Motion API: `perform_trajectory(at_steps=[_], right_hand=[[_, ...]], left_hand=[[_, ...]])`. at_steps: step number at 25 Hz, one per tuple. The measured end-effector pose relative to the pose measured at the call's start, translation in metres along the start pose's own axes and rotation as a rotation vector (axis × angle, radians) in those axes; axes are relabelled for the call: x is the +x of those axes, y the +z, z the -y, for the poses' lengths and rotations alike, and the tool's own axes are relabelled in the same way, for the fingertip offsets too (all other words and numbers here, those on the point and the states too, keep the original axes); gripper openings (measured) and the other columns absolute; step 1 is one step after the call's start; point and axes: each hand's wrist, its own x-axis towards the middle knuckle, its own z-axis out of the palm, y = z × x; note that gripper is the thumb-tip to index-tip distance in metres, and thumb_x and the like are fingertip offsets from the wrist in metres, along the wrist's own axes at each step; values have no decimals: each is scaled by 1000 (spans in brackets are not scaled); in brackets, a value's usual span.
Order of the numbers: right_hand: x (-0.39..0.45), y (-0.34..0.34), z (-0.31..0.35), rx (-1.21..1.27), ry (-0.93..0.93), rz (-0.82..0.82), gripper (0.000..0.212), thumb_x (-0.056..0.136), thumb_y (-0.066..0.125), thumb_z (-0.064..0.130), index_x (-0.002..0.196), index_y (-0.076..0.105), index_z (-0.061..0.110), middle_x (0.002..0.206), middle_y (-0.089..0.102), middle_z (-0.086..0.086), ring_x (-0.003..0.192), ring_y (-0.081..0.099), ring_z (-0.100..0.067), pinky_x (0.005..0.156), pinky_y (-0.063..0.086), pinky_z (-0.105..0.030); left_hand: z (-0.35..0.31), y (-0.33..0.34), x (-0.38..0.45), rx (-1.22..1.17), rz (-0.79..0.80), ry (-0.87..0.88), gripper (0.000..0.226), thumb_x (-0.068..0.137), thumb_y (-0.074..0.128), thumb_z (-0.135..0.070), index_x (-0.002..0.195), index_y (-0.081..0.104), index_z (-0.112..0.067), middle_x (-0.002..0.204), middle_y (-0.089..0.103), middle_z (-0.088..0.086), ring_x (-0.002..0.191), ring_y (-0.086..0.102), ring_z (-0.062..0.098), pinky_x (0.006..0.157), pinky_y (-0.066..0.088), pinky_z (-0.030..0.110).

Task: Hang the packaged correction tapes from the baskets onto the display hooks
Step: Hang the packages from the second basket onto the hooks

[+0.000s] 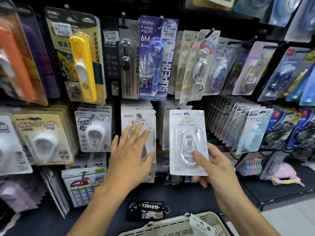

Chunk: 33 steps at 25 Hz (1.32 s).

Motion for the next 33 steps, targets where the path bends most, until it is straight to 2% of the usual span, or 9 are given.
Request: perform_trajectory(at_steps=[5,9,12,14,17,21,26,29,33], right_hand=[[-4,-7,2,136,-53,-276,13,91,72,19,97,61,19,68,70,8,37,47,-9,32,29,-18],[6,-1,-2,62,-34,-218,5,91,73,17,93,69,15,77,72,5,39,46,-13,35,36,-23],[27,2,-13,247,90,-16,44,91,68,-1,124,65,28,115,69,10,92,74,-19,77,62,-32],[35,-5,-29,357,198,36,56,93,63,-4,137,55,29,128,58,7,115,68,-26,93,58,-39],[29,-19,-73,247,386,-36,30,98,57,0,124,61,15,114,73,-7,97,75,-32,71,62,-36],[-22,-37,-171,-161,632,-109,16,96,55,0,97,67,11,92,74,-12,61,70,-25,52,56,-29],[-94,-73,-294,-769,968,243,8,92,68,13,99,67,9,97,66,-16,69,59,-27,59,48,-32],[-104,-81,-318,-335,1106,-161,22,93,71,18,103,63,0,89,60,-20,59,56,-28,53,45,-30],[-82,-63,-335,222,1165,-375,46,89,75,36,125,58,12,114,66,-23,97,68,-36,64,61,-37]], left_hand=[[1,6,1,69,20,3,71,101,47,-49,163,14,-36,171,-14,-15,154,-25,8,124,-14,41],[0,7,0,44,29,6,72,101,49,-48,163,15,-35,171,-14,-15,152,-28,6,123,-15,40],[1,10,1,47,29,23,71,101,49,-47,163,17,-35,170,-14,-13,150,-29,5,124,-14,42],[-2,15,-6,45,-53,49,69,100,53,-43,162,24,-31,172,-9,-9,154,-23,11,125,-11,45],[-7,33,-27,6,-228,70,62,95,64,-24,153,45,-19,170,22,7,158,12,29,126,9,51],[3,100,-75,-7,301,22,44,97,60,-28,140,54,-22,142,54,3,129,48,29,102,43,44],[53,190,-169,87,957,-199,35,93,62,-25,128,62,-24,128,67,5,116,63,28,93,53,36],[67,222,-204,92,984,-319,30,92,63,-27,122,65,-27,124,69,2,111,65,25,87,52,32],[58,253,-210,43,854,-342,21,94,61,-28,114,66,-26,116,72,-3,102,68,20,82,53,30]])
